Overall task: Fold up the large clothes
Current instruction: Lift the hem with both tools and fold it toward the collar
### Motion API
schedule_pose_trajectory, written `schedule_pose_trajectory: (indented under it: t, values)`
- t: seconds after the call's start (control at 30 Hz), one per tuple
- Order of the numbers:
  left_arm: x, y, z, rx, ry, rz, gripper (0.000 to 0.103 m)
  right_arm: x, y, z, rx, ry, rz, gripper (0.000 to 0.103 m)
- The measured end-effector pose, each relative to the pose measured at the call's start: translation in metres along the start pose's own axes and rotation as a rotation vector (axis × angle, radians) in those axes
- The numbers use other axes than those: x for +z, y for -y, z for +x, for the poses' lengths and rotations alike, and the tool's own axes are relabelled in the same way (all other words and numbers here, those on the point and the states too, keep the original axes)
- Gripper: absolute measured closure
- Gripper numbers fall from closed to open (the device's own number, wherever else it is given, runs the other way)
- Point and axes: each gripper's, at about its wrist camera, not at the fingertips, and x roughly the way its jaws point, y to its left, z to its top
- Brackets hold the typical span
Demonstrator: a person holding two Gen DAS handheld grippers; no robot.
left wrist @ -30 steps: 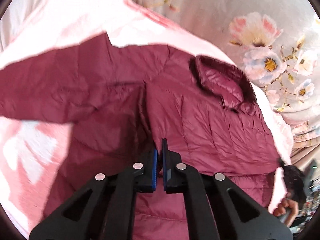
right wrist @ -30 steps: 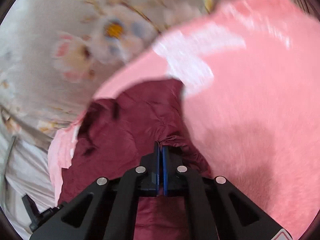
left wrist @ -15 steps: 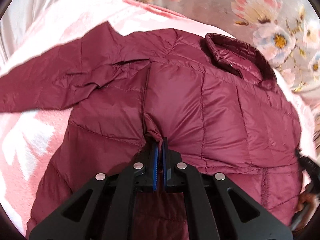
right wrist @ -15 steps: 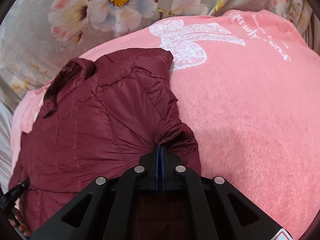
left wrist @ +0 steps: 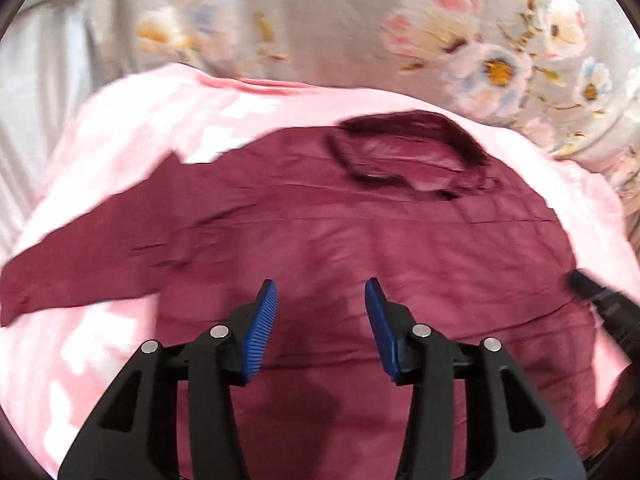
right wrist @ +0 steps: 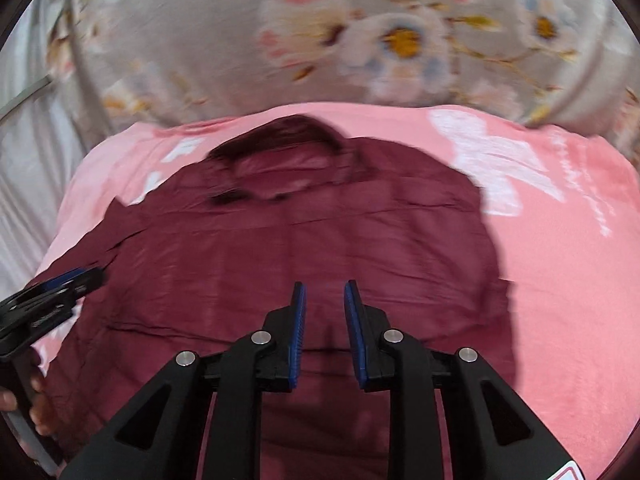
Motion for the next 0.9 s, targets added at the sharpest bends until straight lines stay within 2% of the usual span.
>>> schedule_pose_trajectory:
  t: [0.1,0.2,0.43,0.63,0.9]
  values:
    - [-0.003,0.016,0.033,0.009,-0.057,-0.007,0.059,-0.005,-0.021,0.033,0.016,-0.066,-0.020,0.089]
    - [-0.018,0.019,0.059,0.018,-0.104,-0.021,0.059,-0.022,-0.028,0.060,-0.012,-0.120,-0.037,0.089]
    - [-0.037,0.022,0.060,0.037,-0.043,-0.010,0.059,-0.039,-0.028,0.069,-0.019,-0.112,-0.038,0.090]
    - [-0.037,0.022,0.061,0.024,-0.036,-0.013,0.058,-0.040,-0.030,0.070,-0.035,-0.107,-0.051,0.090]
    - [-0.037,0.025,0.062,0.049,-0.038,0.010,0.058,-0.041,-0.030,0.070,-0.037,-0.109,-0.052,0.090]
